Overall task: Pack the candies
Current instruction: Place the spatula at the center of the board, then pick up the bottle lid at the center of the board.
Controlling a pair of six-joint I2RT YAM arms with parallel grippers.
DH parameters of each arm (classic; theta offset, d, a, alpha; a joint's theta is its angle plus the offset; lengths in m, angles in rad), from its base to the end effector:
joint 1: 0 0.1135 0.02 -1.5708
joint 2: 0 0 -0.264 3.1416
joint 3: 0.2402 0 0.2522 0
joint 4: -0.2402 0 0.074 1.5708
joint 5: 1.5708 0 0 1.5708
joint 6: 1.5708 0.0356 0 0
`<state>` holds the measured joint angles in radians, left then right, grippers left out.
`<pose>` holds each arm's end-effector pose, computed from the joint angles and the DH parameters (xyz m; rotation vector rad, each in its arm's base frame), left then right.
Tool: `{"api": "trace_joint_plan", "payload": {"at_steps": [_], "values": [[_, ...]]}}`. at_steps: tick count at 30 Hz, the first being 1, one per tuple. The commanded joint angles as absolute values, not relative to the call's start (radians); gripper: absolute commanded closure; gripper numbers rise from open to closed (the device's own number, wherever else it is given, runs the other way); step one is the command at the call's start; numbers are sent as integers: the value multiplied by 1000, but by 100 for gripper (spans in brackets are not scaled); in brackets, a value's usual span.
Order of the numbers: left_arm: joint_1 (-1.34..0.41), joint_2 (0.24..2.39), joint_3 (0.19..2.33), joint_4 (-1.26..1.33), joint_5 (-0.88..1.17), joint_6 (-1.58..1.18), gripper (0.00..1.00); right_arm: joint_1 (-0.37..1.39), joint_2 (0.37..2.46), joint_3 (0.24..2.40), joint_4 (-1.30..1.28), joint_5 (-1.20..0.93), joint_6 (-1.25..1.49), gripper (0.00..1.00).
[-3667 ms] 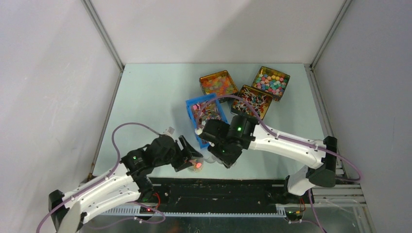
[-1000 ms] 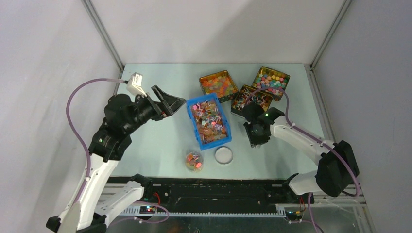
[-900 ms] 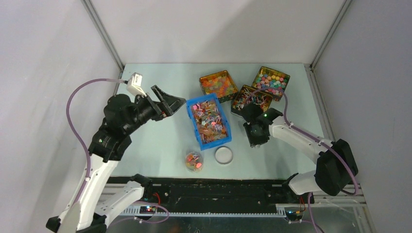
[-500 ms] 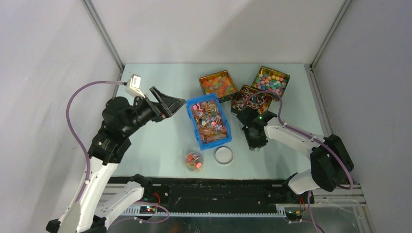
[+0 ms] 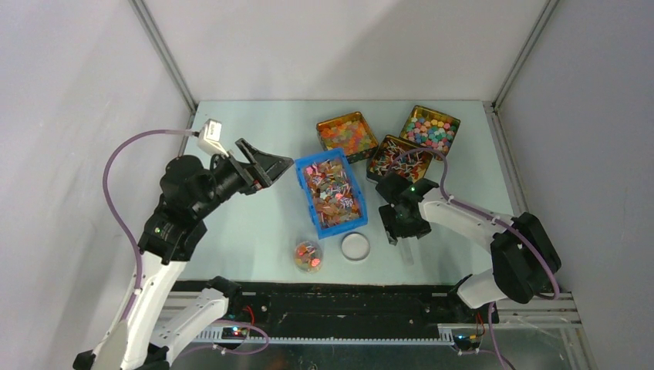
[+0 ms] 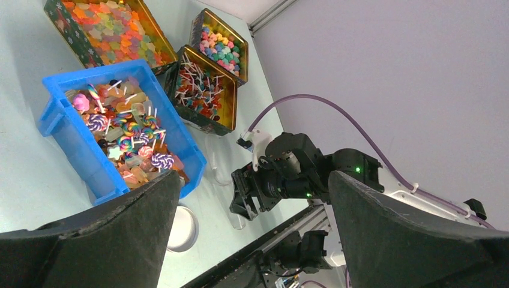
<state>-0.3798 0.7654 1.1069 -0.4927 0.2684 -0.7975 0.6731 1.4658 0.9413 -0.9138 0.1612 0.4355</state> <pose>0.1334 -0.0634 0.4187 -0.1720 1.8375 -1.0804 0.1981 0.1507 0.1971 -0.3331 2.9239 -0.0994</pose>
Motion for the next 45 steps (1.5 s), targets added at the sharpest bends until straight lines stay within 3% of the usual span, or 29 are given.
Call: {"api": "trace_joint_plan", "payload": {"at_steps": [1, 16, 27, 38, 45], "values": [[-367, 752, 1105, -471, 287, -806, 0, 685, 1423, 943, -913, 153, 431, 28], [-360, 748, 1038, -530, 339, -788, 0, 773, 1326, 989, -914, 95, 400, 19], [-360, 680, 868, -672, 296, -763, 0, 959, 1385, 1059, -841, 26, 349, 18], [-361, 661, 963, -799, 199, -697, 0, 1119, 1532, 1120, -732, 12, 263, 28], [-360, 682, 1043, -799, 194, -689, 0, 1136, 1639, 1154, -683, -12, 209, 49]]}}
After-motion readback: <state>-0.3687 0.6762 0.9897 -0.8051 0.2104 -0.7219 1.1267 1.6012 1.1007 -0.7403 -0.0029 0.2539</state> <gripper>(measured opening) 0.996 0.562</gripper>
